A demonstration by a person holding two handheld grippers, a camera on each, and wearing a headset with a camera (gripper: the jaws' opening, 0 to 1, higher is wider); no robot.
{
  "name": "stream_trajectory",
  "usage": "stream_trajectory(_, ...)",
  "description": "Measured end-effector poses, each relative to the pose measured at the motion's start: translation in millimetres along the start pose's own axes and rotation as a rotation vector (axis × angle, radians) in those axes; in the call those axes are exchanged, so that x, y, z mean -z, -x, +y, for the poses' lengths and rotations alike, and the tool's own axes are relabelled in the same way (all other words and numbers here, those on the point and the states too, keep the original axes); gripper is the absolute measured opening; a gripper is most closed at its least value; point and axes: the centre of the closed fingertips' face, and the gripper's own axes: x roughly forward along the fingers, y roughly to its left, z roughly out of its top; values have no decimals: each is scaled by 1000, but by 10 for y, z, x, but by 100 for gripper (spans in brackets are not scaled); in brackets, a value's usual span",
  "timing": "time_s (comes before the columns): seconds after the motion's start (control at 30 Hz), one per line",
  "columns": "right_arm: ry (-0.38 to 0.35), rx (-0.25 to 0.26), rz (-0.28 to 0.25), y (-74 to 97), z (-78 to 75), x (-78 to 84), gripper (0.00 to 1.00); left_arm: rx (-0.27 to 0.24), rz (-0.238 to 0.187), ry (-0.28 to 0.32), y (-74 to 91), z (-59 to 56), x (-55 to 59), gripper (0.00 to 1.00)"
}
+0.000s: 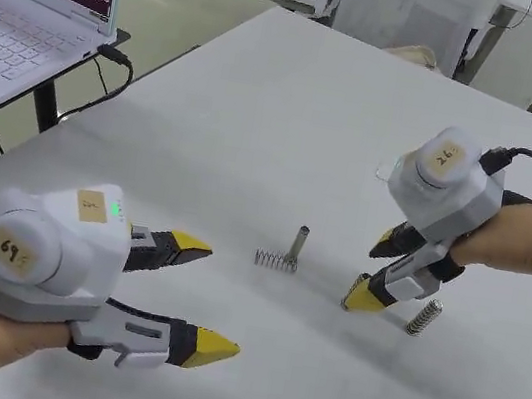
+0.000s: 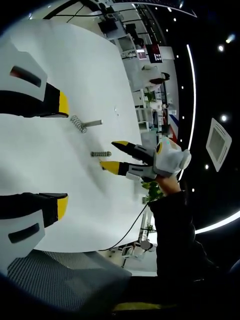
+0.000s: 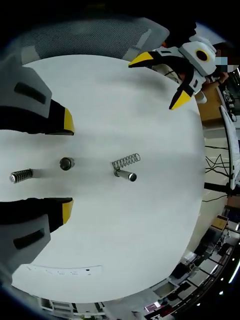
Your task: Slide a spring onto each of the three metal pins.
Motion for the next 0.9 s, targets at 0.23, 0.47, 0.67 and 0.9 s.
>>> stream_trajectory(0.23, -11, 22, -33, 58, -31, 3, 56, 4, 3, -3, -20, -5, -6, 56)
stream_trajectory(0.47, -39, 46, -82, 107, -53, 11, 67, 10, 6, -4, -49, -8, -13, 56)
stream_trajectory(0.67, -58, 54, -113, 140, -44, 10, 71, 13, 9, -6, -66, -12, -13, 56)
stream_trajectory(0.9, -73, 65, -148, 172, -58, -7, 74, 12, 11, -7, -75, 6, -9, 56)
